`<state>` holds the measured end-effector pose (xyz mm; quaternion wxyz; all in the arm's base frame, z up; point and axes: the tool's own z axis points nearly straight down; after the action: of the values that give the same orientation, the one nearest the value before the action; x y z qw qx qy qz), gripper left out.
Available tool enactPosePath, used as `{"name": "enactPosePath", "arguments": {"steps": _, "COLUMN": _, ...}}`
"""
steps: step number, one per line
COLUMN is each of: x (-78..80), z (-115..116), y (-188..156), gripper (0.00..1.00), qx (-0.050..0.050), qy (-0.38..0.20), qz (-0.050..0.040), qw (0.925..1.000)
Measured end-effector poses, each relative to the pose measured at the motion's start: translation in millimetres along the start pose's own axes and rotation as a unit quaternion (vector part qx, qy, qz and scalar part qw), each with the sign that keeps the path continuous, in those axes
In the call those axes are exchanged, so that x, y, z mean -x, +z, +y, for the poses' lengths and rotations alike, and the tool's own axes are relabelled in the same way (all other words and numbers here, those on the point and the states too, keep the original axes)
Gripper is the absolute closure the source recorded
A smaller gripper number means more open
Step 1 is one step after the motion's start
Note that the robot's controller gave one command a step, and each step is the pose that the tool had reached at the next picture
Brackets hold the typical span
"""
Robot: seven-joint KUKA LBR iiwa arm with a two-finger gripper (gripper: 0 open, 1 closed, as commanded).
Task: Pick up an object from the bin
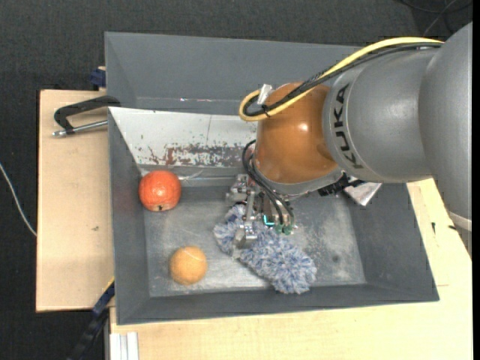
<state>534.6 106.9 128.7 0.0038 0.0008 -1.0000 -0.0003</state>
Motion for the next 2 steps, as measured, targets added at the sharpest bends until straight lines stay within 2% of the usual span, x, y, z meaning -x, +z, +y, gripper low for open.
{"name": "enactPosePath", "arguments": {"steps": 1, "x": 1.9, "z": -0.3, "y": -4.1, "gripper": 0.00, "qx": 0.001, "qy": 0.001, "qz": -0.0038, "qw": 1.0000}}
{"name": "enactPosePath", "arguments": {"steps": 2, "x": 23.1, "z": -43.6, "y": 52.2, "gripper": 1.00, "qx": 0.002, "qy": -0.137, "qz": -0.0039, "qw": 0.9905}}
